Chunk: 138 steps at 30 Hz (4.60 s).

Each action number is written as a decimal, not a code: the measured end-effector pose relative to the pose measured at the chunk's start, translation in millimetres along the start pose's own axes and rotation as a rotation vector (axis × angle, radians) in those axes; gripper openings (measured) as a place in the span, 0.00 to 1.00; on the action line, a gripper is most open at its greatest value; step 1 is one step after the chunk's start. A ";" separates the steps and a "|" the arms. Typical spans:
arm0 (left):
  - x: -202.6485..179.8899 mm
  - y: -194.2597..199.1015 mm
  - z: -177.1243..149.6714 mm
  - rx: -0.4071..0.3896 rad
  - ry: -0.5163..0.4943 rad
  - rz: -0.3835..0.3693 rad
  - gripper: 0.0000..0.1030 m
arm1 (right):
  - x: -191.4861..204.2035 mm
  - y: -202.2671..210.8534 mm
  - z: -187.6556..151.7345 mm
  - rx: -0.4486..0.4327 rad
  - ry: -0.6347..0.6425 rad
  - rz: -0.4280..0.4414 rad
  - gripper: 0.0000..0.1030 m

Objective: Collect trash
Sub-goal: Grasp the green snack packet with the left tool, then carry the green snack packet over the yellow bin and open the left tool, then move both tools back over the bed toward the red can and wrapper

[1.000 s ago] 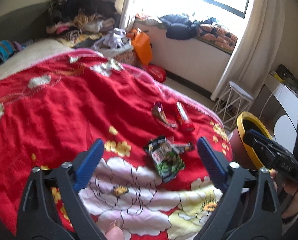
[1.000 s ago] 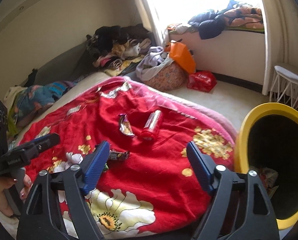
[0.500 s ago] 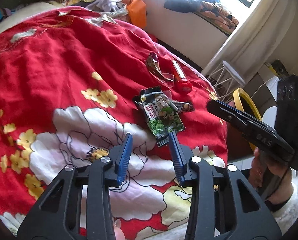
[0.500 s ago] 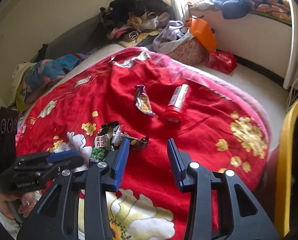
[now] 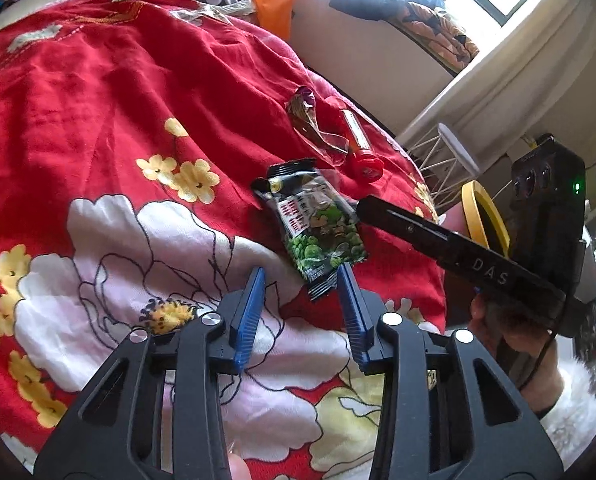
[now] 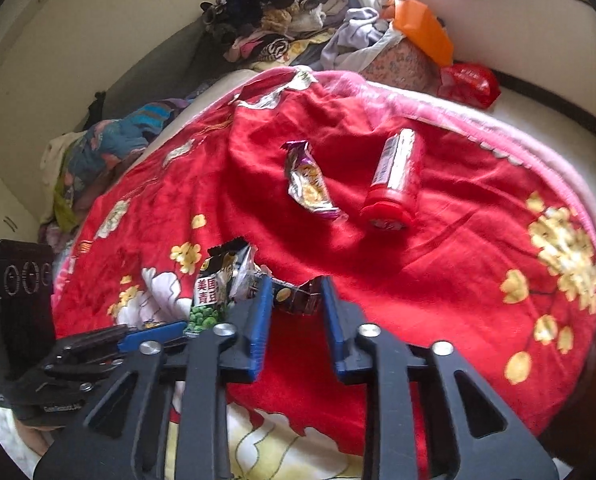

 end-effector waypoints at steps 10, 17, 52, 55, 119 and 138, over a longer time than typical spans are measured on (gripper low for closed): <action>-19.7 10.2 -0.1 -0.037 -0.082 -0.017 0.02 | 8.6 31.5 8.2 -0.087 0.046 -0.058 0.10; -41.7 30.9 6.1 -0.102 -0.135 -0.035 0.02 | -0.6 63.3 12.9 -0.164 0.041 -0.131 0.10; -167.2 28.3 -13.4 -0.141 -0.333 -0.141 0.02 | -118.0 221.9 -13.6 -0.433 -0.236 -0.465 0.09; -176.5 23.5 -17.3 -0.135 -0.348 -0.151 0.02 | -128.9 233.0 -21.7 -0.447 -0.274 -0.488 0.09; -282.7 -109.3 -61.6 0.077 -0.521 -0.170 0.44 | -210.4 294.4 -85.7 -0.412 -0.516 -0.755 0.33; -228.1 -47.0 -6.8 -0.180 -0.378 -0.060 0.90 | -161.8 274.4 -52.9 -0.478 -0.383 -0.729 0.66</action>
Point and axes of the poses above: each gripper's, at about its wrist camera, not at the fingertips, and y roughly against the way its jaws point, x to its left, z to its top, the point moved 7 cm from there along -y, roughly the way its jaws point, and after that the axes turned 11 degrees about y, right-handed, at the moved point
